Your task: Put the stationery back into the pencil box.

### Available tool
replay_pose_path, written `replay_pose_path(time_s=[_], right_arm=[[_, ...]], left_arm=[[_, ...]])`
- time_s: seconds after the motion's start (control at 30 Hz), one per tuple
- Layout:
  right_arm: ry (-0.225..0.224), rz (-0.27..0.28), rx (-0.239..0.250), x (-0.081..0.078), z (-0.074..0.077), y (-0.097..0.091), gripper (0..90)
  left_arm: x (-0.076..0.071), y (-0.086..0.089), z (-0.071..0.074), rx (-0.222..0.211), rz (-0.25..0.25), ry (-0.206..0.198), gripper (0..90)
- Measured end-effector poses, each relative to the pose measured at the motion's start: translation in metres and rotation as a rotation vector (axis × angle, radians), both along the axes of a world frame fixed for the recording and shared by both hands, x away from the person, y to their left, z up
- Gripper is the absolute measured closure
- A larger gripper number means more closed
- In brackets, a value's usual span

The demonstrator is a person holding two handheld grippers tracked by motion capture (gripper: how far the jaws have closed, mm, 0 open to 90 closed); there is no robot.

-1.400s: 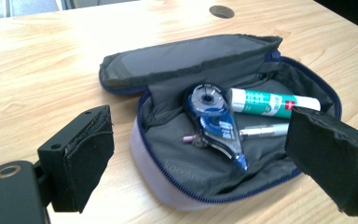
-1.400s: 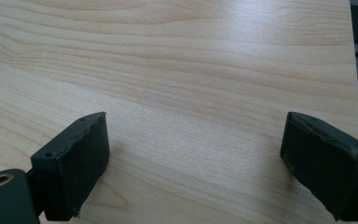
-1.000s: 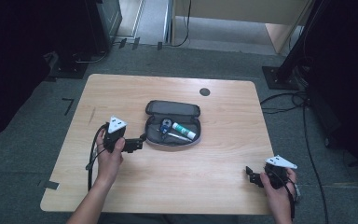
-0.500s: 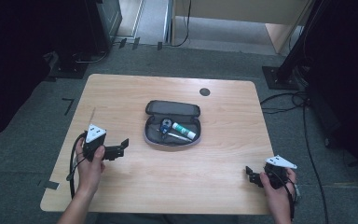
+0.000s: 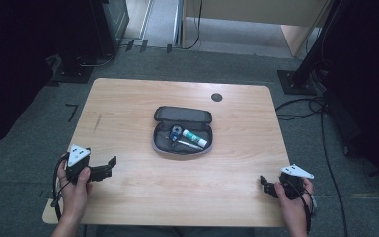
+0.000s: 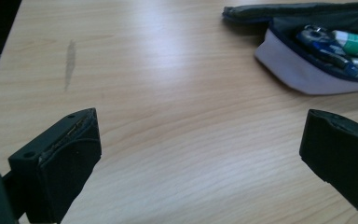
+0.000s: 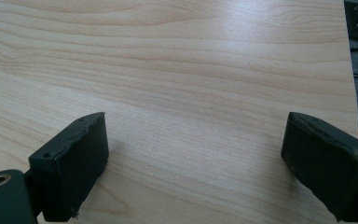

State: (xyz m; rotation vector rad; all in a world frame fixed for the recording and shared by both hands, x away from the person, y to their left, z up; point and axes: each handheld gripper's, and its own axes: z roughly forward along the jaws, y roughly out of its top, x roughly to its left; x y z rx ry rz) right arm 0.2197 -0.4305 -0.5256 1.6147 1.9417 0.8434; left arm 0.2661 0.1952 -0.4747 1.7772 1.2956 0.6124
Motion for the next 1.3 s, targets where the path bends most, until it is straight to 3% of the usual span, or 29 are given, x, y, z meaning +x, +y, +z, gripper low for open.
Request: replay_pose_path(time_s=[0.2,0.37,0.7,0.77,0.87,1.03,1.3], right_arm=[[0.001,-0.005,0.002,0.000,0.000,0.000,7.1],[-0.001,-0.006,-0.001,0.000,0.000,0.001,6.8],[0.000,-0.008,-0.002,0.002,0.000,0.002,5.8],[0.001,-0.007,-0.003,0.003,0.000,0.002,5.7],[0.000,-0.006,-0.003,0.003,0.000,0.002,5.7],[0.002,0.000,-0.005,0.004,0.000,0.001,5.4],[0.003,-0.004,-0.003,0.005,0.000,0.003,5.2]], left_arm=[[-0.013,0.027,-0.009,-0.015,0.053,0.015,0.0],[-0.025,0.049,-0.017,0.012,0.085,0.032,0.0],[-0.045,0.081,-0.028,0.009,0.139,0.066,0.0],[-0.045,0.084,-0.031,0.036,0.137,0.086,0.0],[-0.043,0.086,-0.034,0.041,0.129,0.107,0.0],[-0.040,0.079,-0.041,0.094,0.095,0.138,0.0],[-0.037,0.073,-0.042,0.153,0.080,0.161,0.0]])
